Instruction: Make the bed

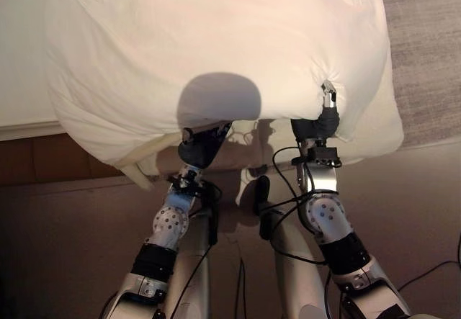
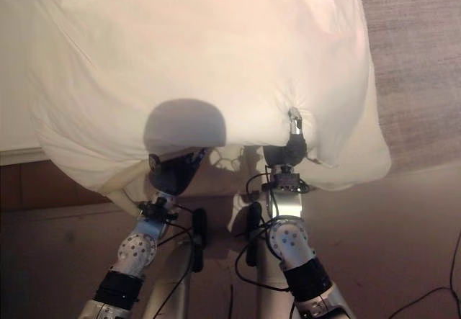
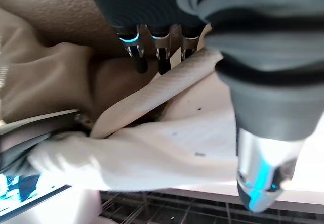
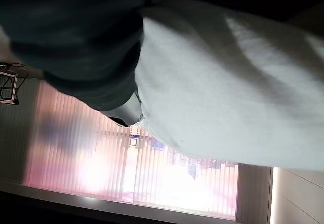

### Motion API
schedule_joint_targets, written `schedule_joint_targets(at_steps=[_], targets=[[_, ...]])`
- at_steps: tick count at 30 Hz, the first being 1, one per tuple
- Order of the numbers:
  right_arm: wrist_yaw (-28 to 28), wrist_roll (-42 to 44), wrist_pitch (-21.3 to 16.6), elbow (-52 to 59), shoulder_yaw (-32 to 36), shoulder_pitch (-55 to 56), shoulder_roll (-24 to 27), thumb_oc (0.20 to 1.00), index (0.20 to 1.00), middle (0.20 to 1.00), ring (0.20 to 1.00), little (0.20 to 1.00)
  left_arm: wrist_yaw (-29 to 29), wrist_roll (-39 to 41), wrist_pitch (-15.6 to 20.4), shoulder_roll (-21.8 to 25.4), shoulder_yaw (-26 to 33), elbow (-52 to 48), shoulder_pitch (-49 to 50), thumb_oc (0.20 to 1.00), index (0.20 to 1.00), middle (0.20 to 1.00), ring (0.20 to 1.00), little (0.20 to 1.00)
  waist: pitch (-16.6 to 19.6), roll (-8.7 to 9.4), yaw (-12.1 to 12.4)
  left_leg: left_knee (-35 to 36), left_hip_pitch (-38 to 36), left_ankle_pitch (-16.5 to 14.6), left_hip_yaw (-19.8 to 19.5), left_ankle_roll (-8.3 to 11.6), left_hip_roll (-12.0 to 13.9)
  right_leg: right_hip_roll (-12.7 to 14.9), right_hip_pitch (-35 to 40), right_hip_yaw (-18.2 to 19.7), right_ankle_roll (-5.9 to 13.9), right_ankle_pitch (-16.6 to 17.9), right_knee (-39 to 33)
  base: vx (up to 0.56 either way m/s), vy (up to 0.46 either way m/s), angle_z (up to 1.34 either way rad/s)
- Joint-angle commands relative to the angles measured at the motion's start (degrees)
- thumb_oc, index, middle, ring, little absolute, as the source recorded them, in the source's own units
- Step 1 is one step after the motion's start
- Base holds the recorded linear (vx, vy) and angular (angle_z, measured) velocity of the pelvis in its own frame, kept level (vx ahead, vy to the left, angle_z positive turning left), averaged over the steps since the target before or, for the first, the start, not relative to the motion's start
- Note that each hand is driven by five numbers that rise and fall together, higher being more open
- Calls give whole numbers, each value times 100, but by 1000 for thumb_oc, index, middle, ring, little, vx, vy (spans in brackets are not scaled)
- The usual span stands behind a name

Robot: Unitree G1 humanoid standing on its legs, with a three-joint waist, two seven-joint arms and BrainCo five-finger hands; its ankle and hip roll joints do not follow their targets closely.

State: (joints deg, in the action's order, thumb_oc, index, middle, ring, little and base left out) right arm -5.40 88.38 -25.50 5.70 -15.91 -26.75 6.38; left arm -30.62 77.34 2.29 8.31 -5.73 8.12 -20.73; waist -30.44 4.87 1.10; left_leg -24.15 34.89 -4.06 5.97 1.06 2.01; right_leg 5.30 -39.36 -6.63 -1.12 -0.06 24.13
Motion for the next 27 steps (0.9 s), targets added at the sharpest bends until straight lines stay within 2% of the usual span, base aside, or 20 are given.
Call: schedule_joint_targets(at_steps=[1,2,4,8,9,11,21,27], targets=[[-555,-578,-370,1241,729,319,22,200,200,200,200,200,396,450,959,-16,716,-249,88,1000,1000,1000,1000,1000,649,-104,-20,321,394,347,-108,-52,-189,84,-73,-175,622,-73,-55,0,0,0],[-466,-614,-370,1236,704,320,53,200,200,200,200,200,920,469,1355,12,797,-222,-39,1000,1000,1000,1000,1000,646,-109,-29,311,398,349,-102,-48,-180,88,-81,-178,618,-70,-47,0,0,0],[-365,-612,-345,1224,652,302,80,200,200,200,200,200,1569,429,1727,63,807,-151,-213,1000,1000,1000,1000,1000,629,-120,-47,322,385,352,-93,-44,-177,98,-76,-187,622,-68,-47,0,0,0],[-147,-566,-290,1153,559,270,135,200,200,200,200,200,2648,319,2182,149,838,133,-583,1000,1000,1000,1000,1000,617,-134,-100,317,380,353,-72,-29,-166,118,-63,-189,629,-66,-39,0,0,0],[-144,-567,-290,1153,562,259,135,200,200,200,200,200,2658,313,2183,150,840,132,-597,1000,1000,1000,1000,1000,621,-132,-103,330,403,387,-71,-34,-169,120,-84,-190,625,-36,-55,0,0,0],[-15,-533,-265,1077,494,245,156,200,200,200,200,200,3240,379,2440,183,995,509,-882,1000,1000,1000,1000,1000,617,-128,-126,305,377,353,-54,-18,-150,125,-70,-188,638,-71,-7,0,0,0],[263,-649,-307,1042,567,466,250,200,200,200,200,200,3693,648,3011,270,1731,815,-1165,1000,1000,1000,1000,1000,638,-119,-160,290,416,372,-25,1,-114,150,-104,-188,647,-62,9,0,0,0],[463,-707,-362,1080,635,536,313,200,200,200,200,200,4438,411,3424,495,2074,814,-1202,1000,1000,1000,1000,1000,636,-148,-138,287,416,374,-16,11,-114,149,-94,-182,643,-71,12,0,0,0]])
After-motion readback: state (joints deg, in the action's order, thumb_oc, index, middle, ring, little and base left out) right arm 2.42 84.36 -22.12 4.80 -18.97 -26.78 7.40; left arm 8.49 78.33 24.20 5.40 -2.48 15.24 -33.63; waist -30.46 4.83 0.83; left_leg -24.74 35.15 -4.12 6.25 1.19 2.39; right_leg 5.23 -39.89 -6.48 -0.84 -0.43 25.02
